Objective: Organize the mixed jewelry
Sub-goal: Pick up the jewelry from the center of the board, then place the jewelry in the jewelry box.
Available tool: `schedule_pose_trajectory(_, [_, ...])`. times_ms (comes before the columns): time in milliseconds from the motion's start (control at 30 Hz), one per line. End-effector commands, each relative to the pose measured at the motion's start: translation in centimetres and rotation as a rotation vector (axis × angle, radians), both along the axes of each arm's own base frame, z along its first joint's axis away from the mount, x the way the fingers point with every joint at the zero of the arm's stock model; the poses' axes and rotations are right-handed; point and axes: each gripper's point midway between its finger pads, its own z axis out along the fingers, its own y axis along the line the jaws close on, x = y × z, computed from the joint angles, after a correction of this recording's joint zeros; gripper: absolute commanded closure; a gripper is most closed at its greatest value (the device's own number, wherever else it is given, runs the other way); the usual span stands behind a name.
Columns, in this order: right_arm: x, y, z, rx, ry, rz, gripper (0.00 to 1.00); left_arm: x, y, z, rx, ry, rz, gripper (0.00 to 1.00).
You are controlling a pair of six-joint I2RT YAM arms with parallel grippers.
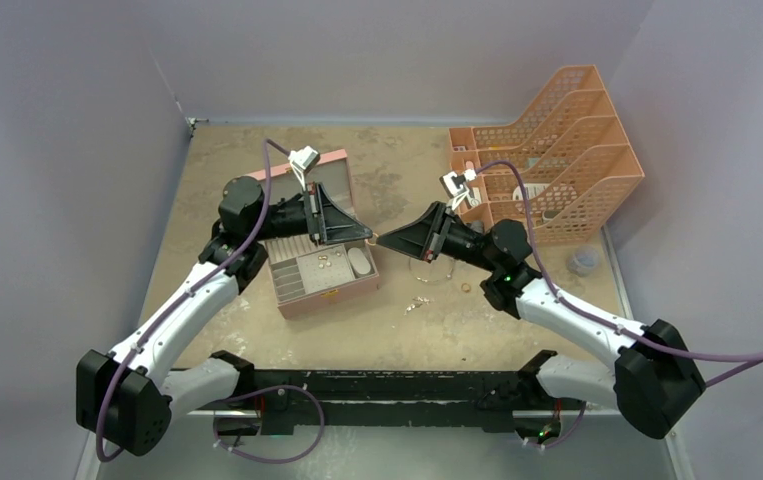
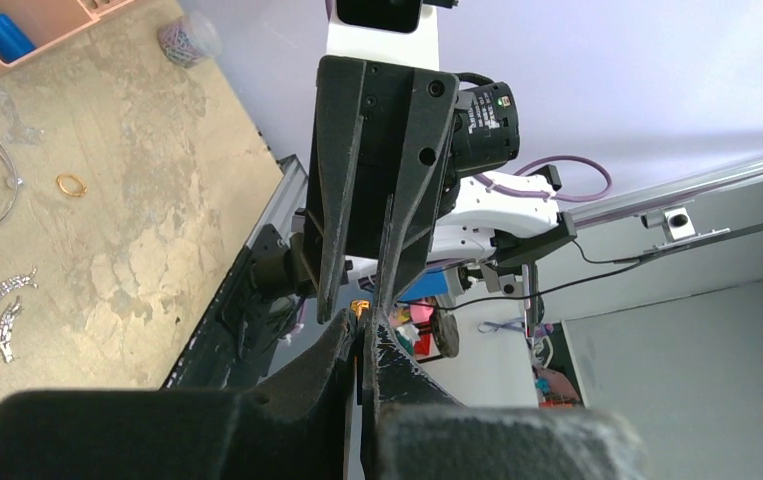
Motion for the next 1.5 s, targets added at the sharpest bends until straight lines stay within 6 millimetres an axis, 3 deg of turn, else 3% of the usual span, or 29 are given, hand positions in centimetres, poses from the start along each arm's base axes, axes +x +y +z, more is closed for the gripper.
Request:
schedule_pose_trajectory(0, [-0.5, 0.0, 2.5, 0.052, -0.068, 0.019, 0.75, -0.4, 0.3, 1.2, -0.031, -0.048, 0.006, 1.00])
schedule_pose_trajectory(367, [-0.6, 0.2, 2.7, 0.064, -0.074, 0.038, 0.82, -0.3, 0.3, 0.6, -0.028, -0.040, 0.011, 1.00])
schedule_pose_trajectory(700, [-0.4, 0.1, 2.2, 0.047, -0.060, 0.019, 0.99, -0.2, 0.4, 0.5, -0.023, -0.045, 0.033, 1.00])
schedule_pose_trajectory(867, [0.2, 0.3, 1.7, 0.019, -0.048, -0.004, 1.00, 0.4, 0.6, 0.0, 0.010, -0.035, 0.084, 0.80])
schedule_pose_trajectory(933, [0.7, 0.3, 1.4, 0.001, -0.044, -0.024, 0.99, 1.1, 1.1, -0.4, 0.050, -0.023, 0.154, 0.59])
schedule_pose_trajectory(1000, [1.3, 0.4, 0.8, -0.035, -0.033, -0.050, 0.99, 2.1, 2.0, -1.4, 0.120, -0.009, 0.253, 0.46])
schedule_pose_trajectory(1100, [2.7, 0.6, -0.5, -0.116, -0.014, -0.106, 0.99, 3.5, 4.0, -3.0, 0.254, 0.003, 0.412, 0.37])
schedule_pose_trajectory(1300, [5.7, 1.3, -3.5, -0.336, 0.010, -0.234, 0.99, 4.8, 9.6, -5.1, 0.521, -0.035, 0.689, 0.35])
schedule_pose_trajectory(1467, [7.5, 3.1, -7.0, -0.577, 0.018, -0.307, 0.99, 4.4, 14.4, -6.7, 0.711, -0.046, 0.867, 0.35])
